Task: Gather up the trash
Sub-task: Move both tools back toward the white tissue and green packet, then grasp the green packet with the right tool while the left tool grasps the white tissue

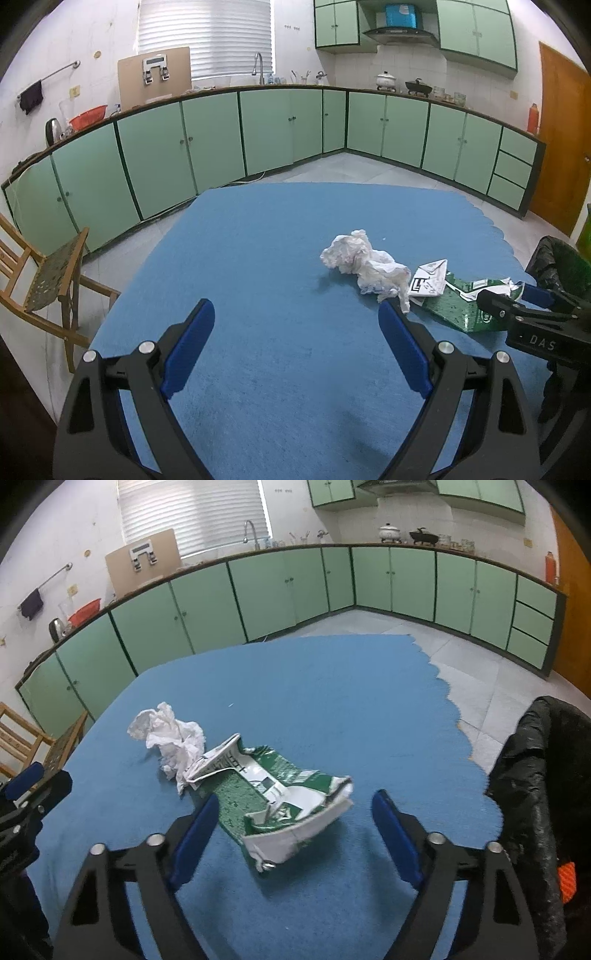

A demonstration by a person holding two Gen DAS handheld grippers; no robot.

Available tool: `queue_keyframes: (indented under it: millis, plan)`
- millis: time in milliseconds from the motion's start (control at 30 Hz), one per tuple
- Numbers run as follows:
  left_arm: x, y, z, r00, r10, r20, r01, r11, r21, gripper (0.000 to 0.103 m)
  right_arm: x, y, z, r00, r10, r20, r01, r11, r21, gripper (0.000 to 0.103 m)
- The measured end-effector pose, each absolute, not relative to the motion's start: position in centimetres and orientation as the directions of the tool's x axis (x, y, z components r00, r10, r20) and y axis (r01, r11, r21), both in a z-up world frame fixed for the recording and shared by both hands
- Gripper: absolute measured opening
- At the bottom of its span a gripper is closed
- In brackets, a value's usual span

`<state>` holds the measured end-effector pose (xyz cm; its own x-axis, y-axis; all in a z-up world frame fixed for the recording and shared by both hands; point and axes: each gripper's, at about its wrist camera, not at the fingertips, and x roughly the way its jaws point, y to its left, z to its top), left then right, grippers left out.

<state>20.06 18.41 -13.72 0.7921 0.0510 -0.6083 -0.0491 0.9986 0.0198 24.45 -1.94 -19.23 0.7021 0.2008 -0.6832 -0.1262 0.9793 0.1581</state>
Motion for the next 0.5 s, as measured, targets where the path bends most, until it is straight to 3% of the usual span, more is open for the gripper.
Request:
queue_keyframes:
  millis: [133, 200, 300, 500]
  plan:
    - [20.3, 18.6, -14.1, 0.786, 0.048, -0.616, -0.050, 0.999, 0.014, 0.087, 24.7, -1.8, -19.6, 0.681, 0.223, -0.698, -0.138, 0.974, 0.178, 0.060]
    - [20.4, 18.5, -14.2, 0.784, 0.047, -0.619, -0.051, 0.999, 0.011, 0.087, 24.9, -1.9, -19.9, 0.667, 0.241, -0.705, -0.145, 0.970, 0.194, 0.045]
    - [20.6, 18.3, -14.3, 0.782, 0.041, -0.621, -0.049, 0.999, 0.004, 0.087, 24.9, -2.2, -19.9, 0.661, 0.264, -0.702, -0.153, 0.964, 0.219, 0.035]
    - [21.4, 17.2, -14.1, 0.784, 0.017, -0.620, -0.033, 0.999, -0.015, 0.087, 24.6, -3.3, -18.8, 0.704, 0.249, -0.665, -0.141, 0.967, 0.213, 0.029]
